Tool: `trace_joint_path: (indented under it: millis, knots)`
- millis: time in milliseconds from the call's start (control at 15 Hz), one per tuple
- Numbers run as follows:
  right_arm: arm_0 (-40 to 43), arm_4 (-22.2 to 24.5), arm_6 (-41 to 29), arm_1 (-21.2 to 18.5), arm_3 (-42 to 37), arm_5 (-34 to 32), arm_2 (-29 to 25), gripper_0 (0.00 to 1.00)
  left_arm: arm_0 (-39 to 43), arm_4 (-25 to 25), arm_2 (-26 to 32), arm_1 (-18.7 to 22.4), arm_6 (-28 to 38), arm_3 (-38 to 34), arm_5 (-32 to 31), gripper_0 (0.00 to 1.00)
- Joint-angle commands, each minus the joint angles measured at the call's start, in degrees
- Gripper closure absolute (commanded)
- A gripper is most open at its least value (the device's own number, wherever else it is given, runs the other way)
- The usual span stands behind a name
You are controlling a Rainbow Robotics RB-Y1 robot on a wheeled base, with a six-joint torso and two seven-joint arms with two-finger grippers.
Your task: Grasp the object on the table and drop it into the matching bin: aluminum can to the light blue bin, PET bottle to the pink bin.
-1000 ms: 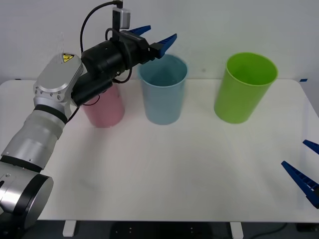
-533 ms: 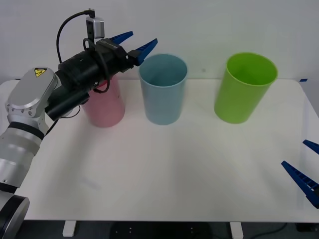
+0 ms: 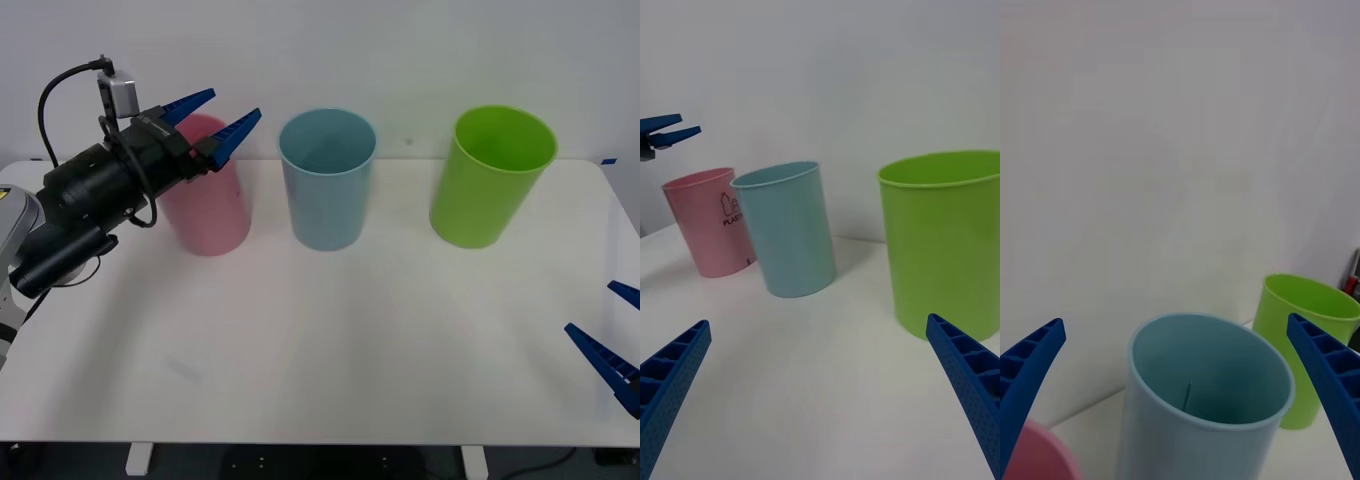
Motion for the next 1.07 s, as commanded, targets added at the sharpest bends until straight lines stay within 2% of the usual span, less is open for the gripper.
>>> trace_joint_path:
  millis: [67, 667, 1067]
  knots:
    - [0.0, 0.0, 0.0, 0.0, 0.0, 0.0, 0.0, 0.00, 5.8, -1.6, 5.1, -0.1, -0.5, -4.1, -4.3, 0.00]
    - [0.0, 0.0, 0.0, 0.0, 0.0, 0.0, 0.0, 0.00, 22.7, -14.9, 23.1, -0.1, 2.4, -16.8, -18.8, 0.00]
    - [0.0, 0.0, 0.0, 0.0, 0.0, 0.0, 0.0, 0.00, 32.6, -15.0, 26.9, -0.1, 8.9, -22.8, -17.4, 0.00]
